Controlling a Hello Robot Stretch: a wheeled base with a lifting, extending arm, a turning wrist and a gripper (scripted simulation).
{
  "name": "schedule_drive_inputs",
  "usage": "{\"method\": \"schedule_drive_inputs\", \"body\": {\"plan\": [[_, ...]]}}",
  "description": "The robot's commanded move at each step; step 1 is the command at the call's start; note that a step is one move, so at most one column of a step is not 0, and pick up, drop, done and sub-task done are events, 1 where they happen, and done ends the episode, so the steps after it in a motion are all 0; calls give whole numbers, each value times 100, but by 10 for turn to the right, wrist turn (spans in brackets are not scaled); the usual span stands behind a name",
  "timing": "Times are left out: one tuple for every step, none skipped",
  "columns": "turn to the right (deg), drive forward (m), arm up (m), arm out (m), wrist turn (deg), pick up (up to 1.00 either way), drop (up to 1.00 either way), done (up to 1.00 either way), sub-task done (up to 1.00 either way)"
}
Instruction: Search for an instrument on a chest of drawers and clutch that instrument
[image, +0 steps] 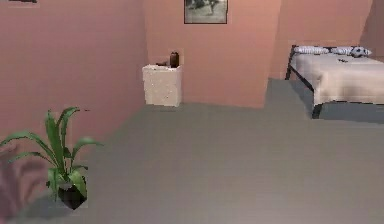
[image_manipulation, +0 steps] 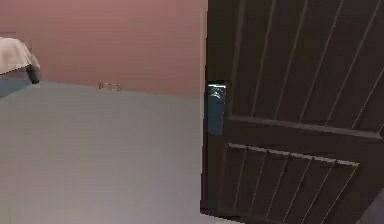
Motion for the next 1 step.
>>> {"method": "schedule_drive_inputs", "body": {"plan": [[0, 100, 0, 0, 0, 0, 0, 0, 0]]}}
